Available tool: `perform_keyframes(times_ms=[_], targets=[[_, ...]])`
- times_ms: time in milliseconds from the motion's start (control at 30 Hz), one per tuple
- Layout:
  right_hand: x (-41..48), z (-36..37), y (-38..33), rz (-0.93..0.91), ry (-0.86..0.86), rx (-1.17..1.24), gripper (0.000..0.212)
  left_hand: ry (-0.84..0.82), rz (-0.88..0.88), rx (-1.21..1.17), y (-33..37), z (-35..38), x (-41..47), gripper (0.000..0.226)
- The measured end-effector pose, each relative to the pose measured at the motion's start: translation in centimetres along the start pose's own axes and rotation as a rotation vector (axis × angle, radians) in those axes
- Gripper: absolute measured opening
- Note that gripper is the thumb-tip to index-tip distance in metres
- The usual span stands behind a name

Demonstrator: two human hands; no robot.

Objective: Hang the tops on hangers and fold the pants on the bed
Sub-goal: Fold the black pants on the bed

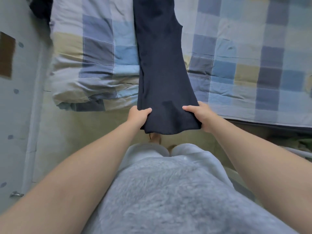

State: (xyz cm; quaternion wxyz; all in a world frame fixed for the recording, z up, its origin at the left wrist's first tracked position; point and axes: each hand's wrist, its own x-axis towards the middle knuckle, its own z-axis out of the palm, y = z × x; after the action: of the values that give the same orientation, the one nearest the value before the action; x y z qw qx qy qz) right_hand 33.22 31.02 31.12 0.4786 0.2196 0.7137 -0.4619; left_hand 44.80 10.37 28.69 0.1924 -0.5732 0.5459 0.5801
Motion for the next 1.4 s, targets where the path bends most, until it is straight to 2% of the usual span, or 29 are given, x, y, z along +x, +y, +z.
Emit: perform_keyframes(times_ms=[67,167,367,467,733,867,1133,1400], targets=[[-1.5,0.0,1.0,0.005,0.01,0.076,0.027,-0.03,-0.034,-0.049,-0.6,0.1,-1.4,0.008],[-3.4,0.1,2.8,0.021,0.065,0.187,0.016,-0.039,-0.05,-0.13,-2.3,0.2,-3.7,0.011],[-7.6,-0.5,8.4,-0.024,0.09,0.295,0.022,0.006,0.049,-0.022,-7.8,-2.0,-7.1,0.023],[-10.2,-0.4,12.6,-0.032,0.068,0.312,0.017,0.034,0.094,0.026,-12.0,-3.2,-9.5,0.021],[-16.9,0.7,24.8,0.106,0.013,0.334,0.019,0.067,0.004,0.074,-26.0,-4.6,-16.5,0.02],[-19.0,0.6,29.3,0.179,-0.017,0.327,0.02,0.065,-0.029,0.114,-29.1,-5.4,-18.8,0.021],[-18.9,-0.6,27.8,0.188,-0.013,0.441,0.028,0.07,-0.047,0.095,-26.3,-4.5,-19.5,0.022],[-15.7,-2.0,18.1,0.162,0.03,0.544,0.018,0.029,-0.06,-0.138,-16.9,-3.9,-16.4,0.009]])
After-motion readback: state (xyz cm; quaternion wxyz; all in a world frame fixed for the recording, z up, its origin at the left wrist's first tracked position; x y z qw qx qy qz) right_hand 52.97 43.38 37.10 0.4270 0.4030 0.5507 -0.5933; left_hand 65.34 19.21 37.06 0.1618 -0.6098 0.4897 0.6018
